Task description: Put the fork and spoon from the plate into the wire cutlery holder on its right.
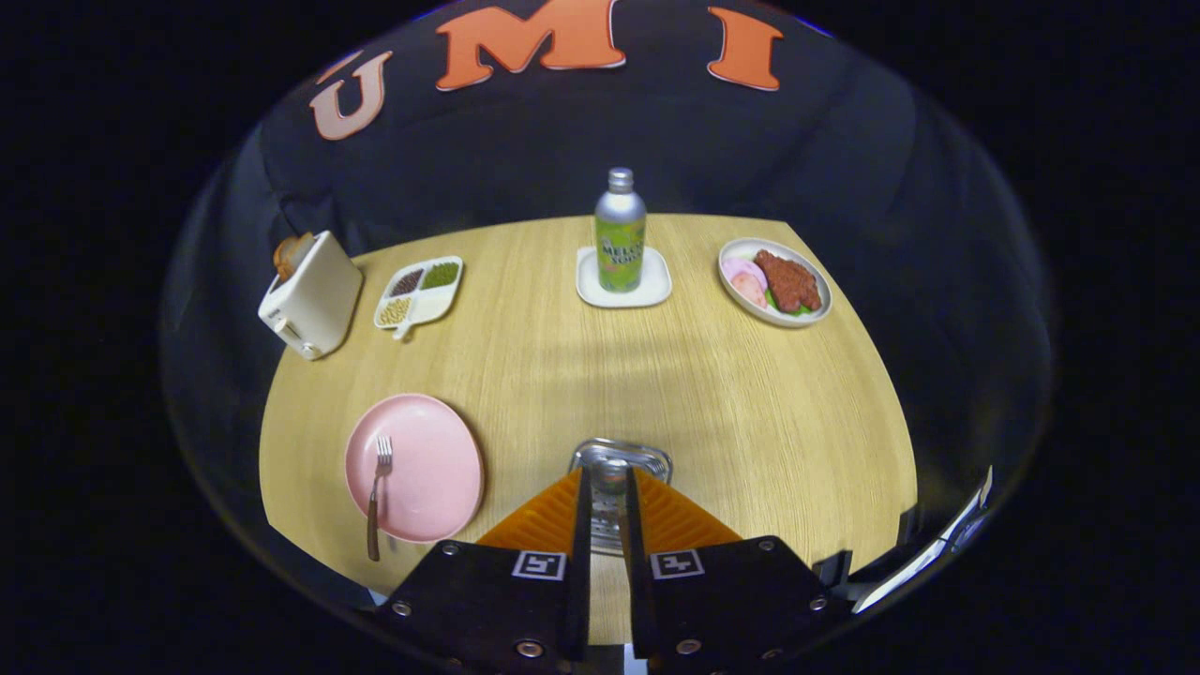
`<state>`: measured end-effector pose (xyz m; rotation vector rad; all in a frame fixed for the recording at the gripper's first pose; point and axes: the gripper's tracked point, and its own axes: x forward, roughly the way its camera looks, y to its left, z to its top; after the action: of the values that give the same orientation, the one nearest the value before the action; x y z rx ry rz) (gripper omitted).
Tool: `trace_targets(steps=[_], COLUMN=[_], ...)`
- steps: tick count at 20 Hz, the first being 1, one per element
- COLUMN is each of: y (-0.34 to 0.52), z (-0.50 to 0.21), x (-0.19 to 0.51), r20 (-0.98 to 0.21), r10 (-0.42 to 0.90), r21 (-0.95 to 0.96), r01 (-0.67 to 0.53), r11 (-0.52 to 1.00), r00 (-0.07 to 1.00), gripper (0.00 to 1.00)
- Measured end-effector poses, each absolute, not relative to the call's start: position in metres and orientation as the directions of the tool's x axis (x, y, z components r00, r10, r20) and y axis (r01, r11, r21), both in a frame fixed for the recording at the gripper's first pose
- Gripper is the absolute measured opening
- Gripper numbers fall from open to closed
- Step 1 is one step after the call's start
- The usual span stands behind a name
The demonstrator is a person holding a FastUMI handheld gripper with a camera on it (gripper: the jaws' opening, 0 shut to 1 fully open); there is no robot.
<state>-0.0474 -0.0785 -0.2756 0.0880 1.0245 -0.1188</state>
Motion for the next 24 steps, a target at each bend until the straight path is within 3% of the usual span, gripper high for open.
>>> trace_targets(steps=[4,6,7,9,13,16,24], y=[-0.071,-0.066,-0.061,-0.053,-0.04,-0.028,0.042], z=[-0.245,-0.23,-0.222,-0.201,-0.154,-0.136,-0.138], x=[-0.022,-0.014,-0.011,-0.002,0.009,0.011,0.022], r20=[-0.734,-0.667,-0.632,-0.548,-0.347,-0.269,-0.23], r10=[-0.063,-0.076,-0.078,-0.084,-0.103,-0.113,-0.042], r21=[0.027,0.011,0.011,0.018,-0.008,-0.056,0.022], r01=[0.121,0.112,0.11,0.112,0.107,0.101,0.049], r11=[0.992,0.994,0.994,0.994,0.994,0.993,0.999], r00=[0.676,0.741,0.771,0.832,0.932,0.957,0.972], gripper=[0.36,0.62,0.81,0.92,0.97,0.97,0.97])
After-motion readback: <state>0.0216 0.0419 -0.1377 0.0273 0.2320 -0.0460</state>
